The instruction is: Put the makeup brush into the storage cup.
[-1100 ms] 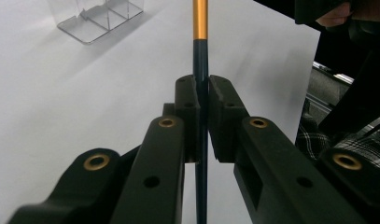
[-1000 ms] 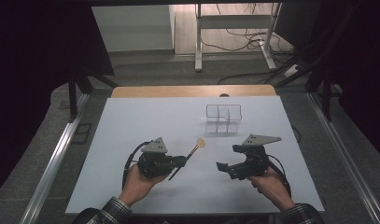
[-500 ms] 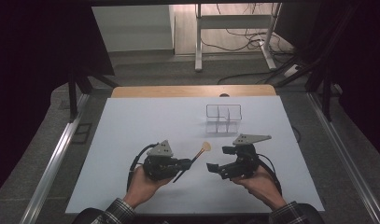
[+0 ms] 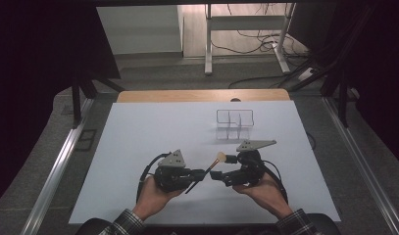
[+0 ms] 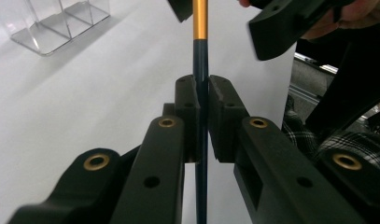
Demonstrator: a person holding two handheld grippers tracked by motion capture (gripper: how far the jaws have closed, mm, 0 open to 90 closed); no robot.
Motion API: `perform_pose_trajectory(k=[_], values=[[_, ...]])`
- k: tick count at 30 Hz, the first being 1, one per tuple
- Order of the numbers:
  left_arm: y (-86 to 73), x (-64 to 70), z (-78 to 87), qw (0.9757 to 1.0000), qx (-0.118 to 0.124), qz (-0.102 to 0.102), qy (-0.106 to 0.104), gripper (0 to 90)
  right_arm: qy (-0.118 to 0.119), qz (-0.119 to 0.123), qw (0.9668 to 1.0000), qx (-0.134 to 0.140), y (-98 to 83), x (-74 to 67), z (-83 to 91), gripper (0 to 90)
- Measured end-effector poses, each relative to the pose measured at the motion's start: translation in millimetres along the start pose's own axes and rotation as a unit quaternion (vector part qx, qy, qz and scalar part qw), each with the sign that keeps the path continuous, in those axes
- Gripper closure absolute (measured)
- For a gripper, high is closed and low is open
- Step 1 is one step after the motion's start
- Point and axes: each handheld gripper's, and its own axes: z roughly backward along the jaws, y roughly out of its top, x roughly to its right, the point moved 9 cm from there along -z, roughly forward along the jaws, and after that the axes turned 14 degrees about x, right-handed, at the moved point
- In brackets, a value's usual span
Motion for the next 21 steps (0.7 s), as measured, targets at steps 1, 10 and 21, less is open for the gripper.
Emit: perform_pose_trajectory(k=[1, 10, 21], values=[[0.1, 0.4, -0.1, 1.0, 0.0, 0.0, -0.002, 83.6, 0.002, 0.002, 1.0, 0.001, 0.6, -0.8, -0.5, 23.6], [0.1, 2.4, -1.1, 1.0, -0.001, -0.003, -0.005, 83.6, 0.022, -0.005, 0.9997, -0.004, 2.9, -7.4, -4.7, 46.8], [-7.4, 5.5, -7.3, 0.9992, -0.029, -0.026, -0.006, 80.0, 0.05, -0.03, 0.9982, -0.011, 1.6, -14.8, -7.2, 84.2]])
